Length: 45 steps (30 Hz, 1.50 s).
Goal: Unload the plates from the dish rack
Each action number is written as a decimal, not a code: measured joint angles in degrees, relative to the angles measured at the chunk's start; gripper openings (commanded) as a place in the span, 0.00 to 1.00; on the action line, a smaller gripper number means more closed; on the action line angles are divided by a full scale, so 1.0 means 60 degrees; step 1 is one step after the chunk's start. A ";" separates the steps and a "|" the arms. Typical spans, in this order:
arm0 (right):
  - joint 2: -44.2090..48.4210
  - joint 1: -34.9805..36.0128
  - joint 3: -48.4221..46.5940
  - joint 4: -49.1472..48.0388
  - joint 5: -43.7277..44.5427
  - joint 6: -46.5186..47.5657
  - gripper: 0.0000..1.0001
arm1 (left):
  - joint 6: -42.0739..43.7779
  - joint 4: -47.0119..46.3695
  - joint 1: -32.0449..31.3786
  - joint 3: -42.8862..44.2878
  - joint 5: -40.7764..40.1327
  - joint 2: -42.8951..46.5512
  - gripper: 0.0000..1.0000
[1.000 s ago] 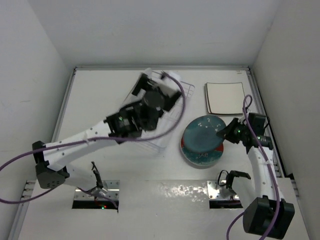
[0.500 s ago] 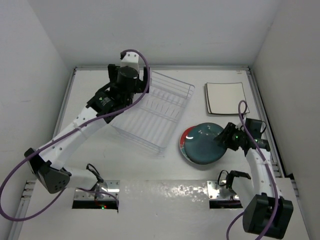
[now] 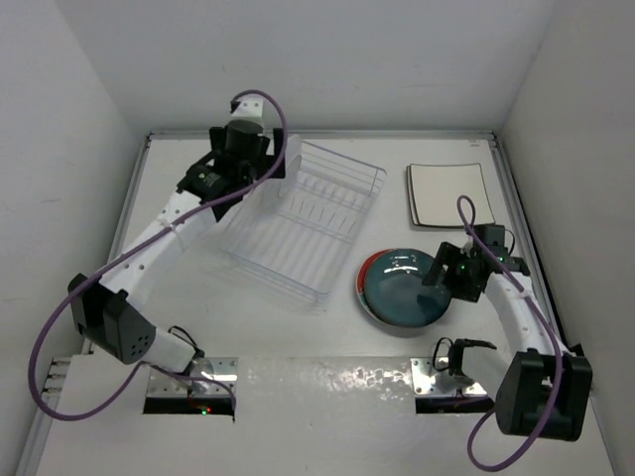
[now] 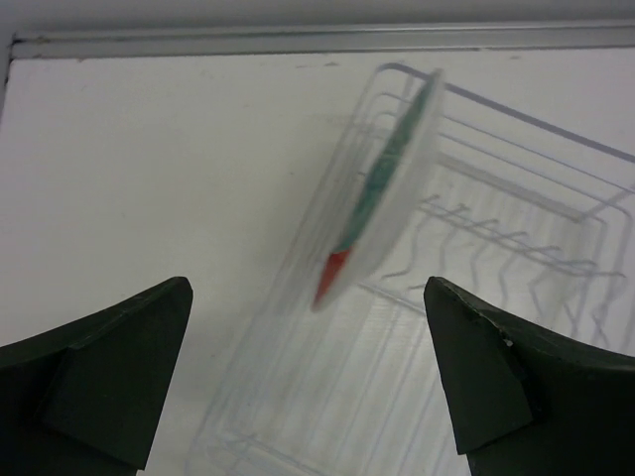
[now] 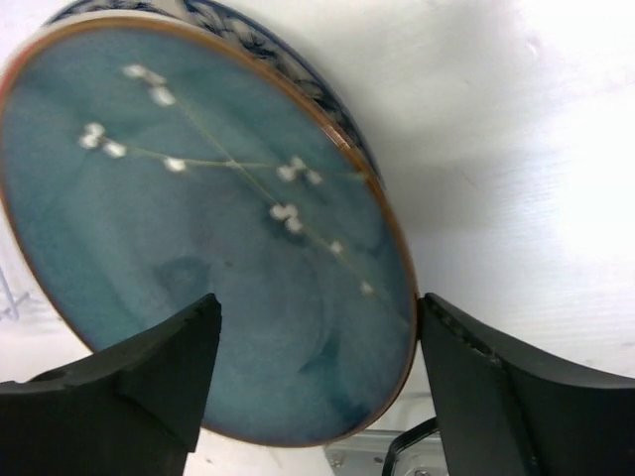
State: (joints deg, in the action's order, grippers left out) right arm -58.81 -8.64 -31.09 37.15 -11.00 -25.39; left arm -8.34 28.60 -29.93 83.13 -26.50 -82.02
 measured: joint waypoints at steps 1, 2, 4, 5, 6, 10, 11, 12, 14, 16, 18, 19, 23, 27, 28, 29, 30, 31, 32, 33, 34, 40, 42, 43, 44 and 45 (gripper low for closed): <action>-0.0076 0.0229 -0.0160 0.0040 0.0142 -0.0026 0.79 | -0.0055 0.0004 0.0339 0.0000 0.0091 -0.0117 1.00; -0.0160 0.0448 -0.0310 0.0047 0.0280 -0.0051 0.79 | -0.0127 0.0022 0.0648 0.0000 0.0182 -0.0226 1.00; -0.0408 0.0841 -0.0594 0.0036 0.0433 -0.0124 0.80 | -0.0222 0.0044 0.1067 0.0000 0.0299 -0.0346 1.00; -0.0565 0.0991 -0.0725 0.0004 0.0517 -0.0168 0.80 | -0.0251 0.0062 0.1158 -0.0004 0.0372 -0.0364 1.00; -0.0718 0.1122 -0.0816 -0.0058 0.0572 -0.0240 0.80 | -0.0273 0.0058 0.1180 -0.0004 0.0448 -0.0368 1.00; -0.0871 0.1235 -0.0860 -0.0186 0.0663 -0.0503 0.81 | -0.0291 -0.0015 0.1162 -0.0022 0.0812 -0.0368 1.00; -0.0867 0.1235 -0.0860 -0.0189 0.0729 -0.0532 0.81 | -0.0295 -0.0022 0.1155 -0.0036 0.0863 -0.0368 1.00; -0.0860 0.1235 -0.0860 -0.0189 0.0805 -0.0561 0.82 | -0.0299 -0.0018 0.1137 -0.0047 0.0911 -0.0368 1.00; -0.0798 0.1235 -0.0889 -0.0084 0.1049 -0.0608 0.99 | -0.0317 -0.0015 0.1129 -0.0055 0.1005 -0.0372 1.00; -0.0659 0.1235 -0.1009 0.0168 0.1450 -0.0583 0.99 | -0.0357 -0.0036 0.1129 -0.0055 0.1093 -0.0379 1.00; -0.0237 0.1235 -0.1260 0.0452 0.1872 -0.0583 0.99 | -0.0404 -0.0076 0.1133 -0.0029 0.1279 -0.0463 0.96; -0.0102 0.1235 -0.1322 0.0495 0.1923 -0.0583 0.99 | -0.0412 -0.0095 0.1133 0.0004 0.1381 -0.0517 0.94; 0.0922 0.1235 -0.1931 0.0703 0.1963 -0.0503 0.99 | -0.0222 -0.0029 0.1308 0.0732 0.2397 -0.1341 0.85; 0.1348 0.1235 -0.2459 0.0729 0.1468 -0.0291 0.99 | 0.0036 0.0113 0.1690 0.2007 0.3614 -0.2623 0.75; 0.1359 0.1235 -0.2484 0.0754 0.1311 -0.0226 0.99 | 0.0102 0.0160 0.1810 0.2382 0.3971 -0.3002 0.72; 0.1359 0.1235 -0.2484 0.0790 0.1195 -0.0171 0.99 | 0.0160 0.0178 0.1905 0.2645 0.4237 -0.3308 0.65; 0.1341 0.1235 -0.2477 0.0871 0.1064 -0.0095 0.99 | 0.0186 0.0284 0.1996 0.2911 0.4452 -0.3599 0.63; 0.1337 0.1235 -0.2463 0.0929 0.0962 -0.0029 0.99 | 0.0244 0.0382 0.2087 0.3184 0.4656 -0.3923 0.59; 0.1337 0.1235 -0.2448 0.0962 0.0885 0.0018 0.99 | 0.0270 0.0430 0.2153 0.3370 0.4823 -0.4186 0.47; 0.1337 0.1235 -0.2441 0.0991 0.0794 0.0062 0.99 | 0.0251 0.0503 0.2211 0.3515 0.4994 -0.4422 0.42; 0.1337 0.1235 -0.2433 0.1005 0.0743 0.0106 0.99 | 0.0277 0.0561 0.2259 0.3599 0.5235 -0.4615 0.39; 0.1337 0.1235 -0.2426 0.1042 0.0532 0.0248 0.99 | 0.0317 0.0867 0.2299 0.3661 0.5890 -0.4962 0.28; 0.1337 0.1235 -0.2422 0.1031 0.0499 0.0244 0.99 | 0.0317 0.1024 0.2302 0.3767 0.6054 -0.4962 0.17; 0.1337 0.1235 -0.2412 0.1009 0.0484 0.0244 0.99 | 0.0299 0.1089 0.2302 0.3821 0.6131 -0.4962 0.14; 0.1337 0.1235 -0.2401 0.0998 0.0470 0.0244 0.99 | 0.0357 0.1180 0.2302 0.3901 0.6189 -0.4962 0.04; 0.1337 0.1235 -0.2386 0.0991 0.0466 0.0244 0.99 | 0.0408 0.1213 0.2302 0.3931 0.6229 -0.4965 0.01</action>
State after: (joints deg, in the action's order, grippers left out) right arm -50.78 -1.23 -45.41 43.09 -8.21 -23.92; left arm -5.89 35.88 -16.12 106.72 10.87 -111.81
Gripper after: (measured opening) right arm 0.985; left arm 0.157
